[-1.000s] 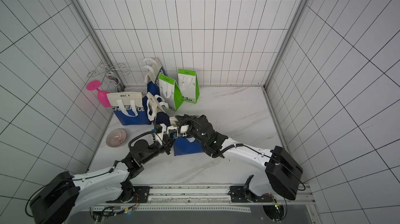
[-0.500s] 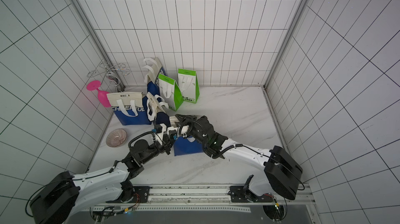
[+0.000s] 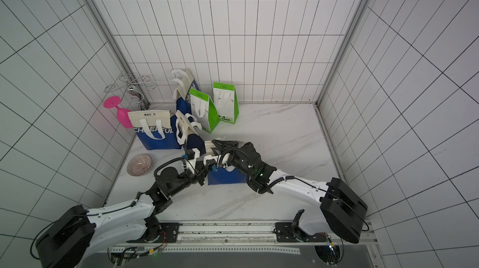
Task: Open the takeout bag
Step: Open the takeout bag at the center of the board.
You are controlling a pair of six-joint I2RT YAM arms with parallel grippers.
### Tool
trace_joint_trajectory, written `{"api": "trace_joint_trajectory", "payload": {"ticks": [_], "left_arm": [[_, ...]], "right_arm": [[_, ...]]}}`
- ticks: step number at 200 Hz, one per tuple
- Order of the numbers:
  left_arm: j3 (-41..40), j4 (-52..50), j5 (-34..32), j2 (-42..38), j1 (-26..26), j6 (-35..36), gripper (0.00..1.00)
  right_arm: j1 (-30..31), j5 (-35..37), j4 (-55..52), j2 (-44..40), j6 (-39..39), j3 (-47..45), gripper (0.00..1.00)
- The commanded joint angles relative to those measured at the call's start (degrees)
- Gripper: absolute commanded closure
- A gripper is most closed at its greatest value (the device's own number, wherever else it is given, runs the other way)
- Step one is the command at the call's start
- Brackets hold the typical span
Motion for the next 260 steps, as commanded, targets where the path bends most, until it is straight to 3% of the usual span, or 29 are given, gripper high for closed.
{"api": "trace_joint_trajectory", "payload": {"ticks": [1, 48, 91, 141, 260], "left_arm": [[-0.1, -0.9, 0.8, -0.4, -0.3, 0.0, 1.00], [0.0, -1.1, 0.7, -0.4, -0.3, 0.0, 1.00], [0.1, -1.1, 0.9, -0.3, -0.3, -0.1, 1.00], [0.0, -1.2, 0.7, -0.6, -0.3, -0.1, 1.00], [0.1, -1.0, 1.0, -0.5, -0.3, -0.2, 1.00]], "right_arm": [[0.5, -2.3, 3.1, -3.1, 0.8, -3.6, 0.59], [0.7, -5.9, -5.8, -7.0, 2.4, -3.8, 0.58], [0.7, -6.3, -11.8, -4.5, 1.6, -0.7, 0.71], [0.6, -2.4, -9.2, -0.9, -0.1, 1.3, 0.61], [0.6, -5.3, -10.7, -2.5, 0.0, 5.6, 0.62]]}}
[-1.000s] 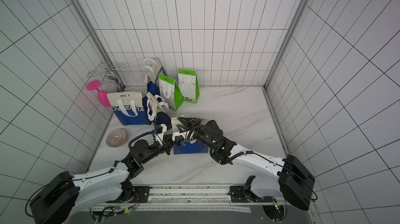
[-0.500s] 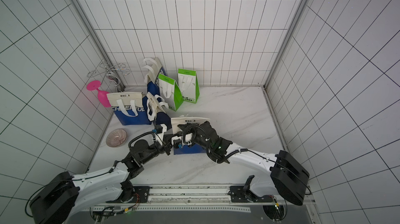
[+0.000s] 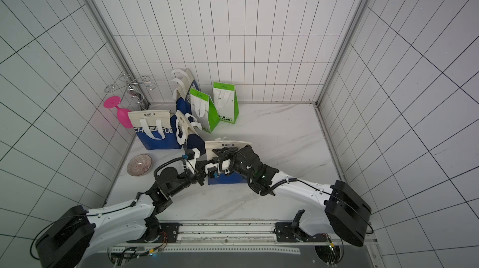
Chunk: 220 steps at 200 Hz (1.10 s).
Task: Open the takeout bag
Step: Open the takeout bag at the center of the board.
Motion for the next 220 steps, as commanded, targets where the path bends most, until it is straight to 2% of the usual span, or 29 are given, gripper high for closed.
{"api": "trace_joint_trajectory", "payload": {"ticks": [1, 49, 77, 121, 170, 220], "left_arm": [[0.1, -0.7, 0.8, -0.3, -0.3, -0.2, 1.00], [0.1, -0.8, 0.8, -0.1, -0.3, -0.2, 1.00], [0.1, -0.7, 0.8, -0.1, -0.3, -0.2, 1.00], [0.3, -0.4, 1.1, 0.5, -0.3, -0.2, 1.00], [0.3, -0.6, 1.1, 0.2, -0.3, -0.2, 1.00], [0.3, -0.8, 0.9, 0.0, -0.3, -0.2, 1.00]], "right_arm": [[0.2, -1.0, -0.2, -0.6, -0.1, 6.5, 0.61], [0.2, -1.5, -0.1, -0.5, 0.4, 7.4, 0.61], [0.3, -5.5, -3.7, -3.3, 1.9, 8.3, 0.62], [0.2, -4.5, -4.0, -3.0, 1.7, 8.9, 0.62], [0.1, 3.3, -3.1, 2.0, -0.3, 11.5, 0.61], [0.0, 8.2, -1.2, 5.3, -1.8, 13.2, 0.63]]}}
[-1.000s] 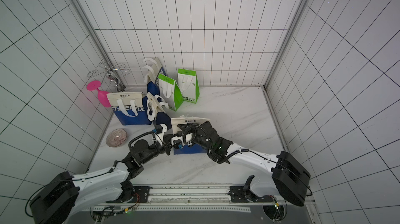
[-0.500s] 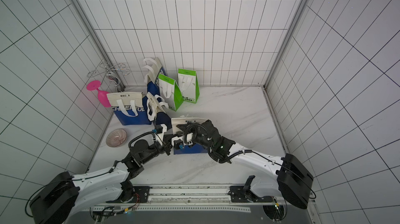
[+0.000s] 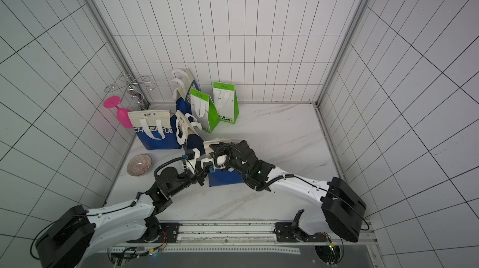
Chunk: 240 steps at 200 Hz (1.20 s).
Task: Open the takeout bag
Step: Open the takeout bag at the center of the board.
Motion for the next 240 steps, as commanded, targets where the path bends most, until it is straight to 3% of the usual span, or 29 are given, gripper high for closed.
{"api": "trace_joint_trajectory", "payload": {"ticks": [1, 60, 94, 138, 166, 215, 240], "left_arm": [[0.2, -0.6, 0.8, 0.0, -0.3, 0.0, 1.00], [0.3, -0.6, 0.9, -0.1, -0.3, 0.0, 1.00], [0.3, -0.7, 0.9, -0.2, -0.3, 0.0, 1.00], [0.2, -0.8, 0.8, -0.3, -0.3, 0.1, 1.00], [0.2, -0.8, 0.8, -0.3, -0.3, 0.1, 1.00], [0.2, -1.0, 0.6, -0.6, -0.3, 0.1, 1.00], [0.3, -0.9, 0.6, -0.6, -0.3, 0.0, 1.00]], "right_arm": [[-0.1, 4.5, 1.6, 1.7, -1.8, 7.3, 0.63], [-0.1, 10.3, 2.1, 4.1, -3.7, 9.9, 0.67], [-0.1, 9.7, 1.4, 4.5, -4.0, 9.5, 0.72], [-0.1, 10.4, 0.9, 5.3, -4.4, 9.5, 0.84], [-0.1, 12.6, 0.7, 6.1, -4.1, 10.8, 1.00], [0.9, 20.3, 10.2, 7.3, -0.2, 11.0, 1.00], [1.7, 22.1, 0.1, 5.0, 5.7, 13.4, 1.00]]}}
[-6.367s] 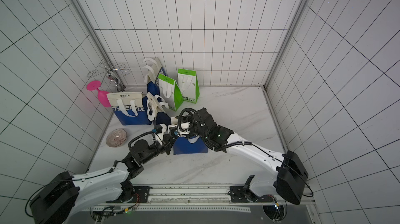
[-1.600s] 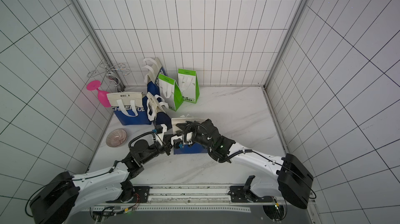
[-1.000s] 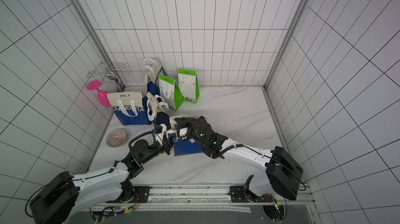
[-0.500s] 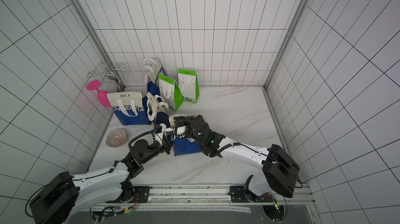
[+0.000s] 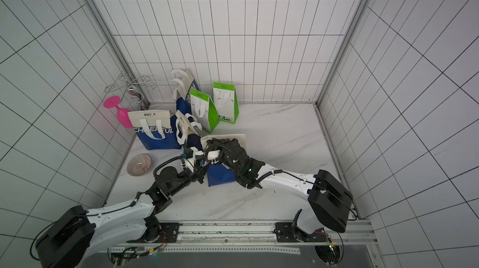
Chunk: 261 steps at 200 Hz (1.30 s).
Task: Open the takeout bag
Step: Open the takeout bag at the center of the board.
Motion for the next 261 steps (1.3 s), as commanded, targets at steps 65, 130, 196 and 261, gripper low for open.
{"api": "trace_joint_trajectory", "payload": {"ticks": [65, 130, 196, 261], "left_arm": [[0.2, -0.8, 3.6, 0.0, -0.7, -0.1, 1.00], [0.3, -0.9, 3.5, 0.3, -0.7, 0.1, 1.00], [0.2, -0.9, 3.7, 0.4, -0.8, 0.0, 1.00], [0.2, -0.8, 3.8, 0.3, -0.7, 0.0, 1.00]], "right_arm": [[-0.2, 12.4, -11.5, -1.1, 19.0, 13.2, 1.00], [0.2, 13.4, -7.6, -1.4, 21.7, 12.5, 1.00], [-1.2, 17.1, -0.9, 1.1, 18.7, 20.7, 1.00], [-2.2, 17.2, 3.1, 1.1, 15.5, 25.0, 1.00]]}}
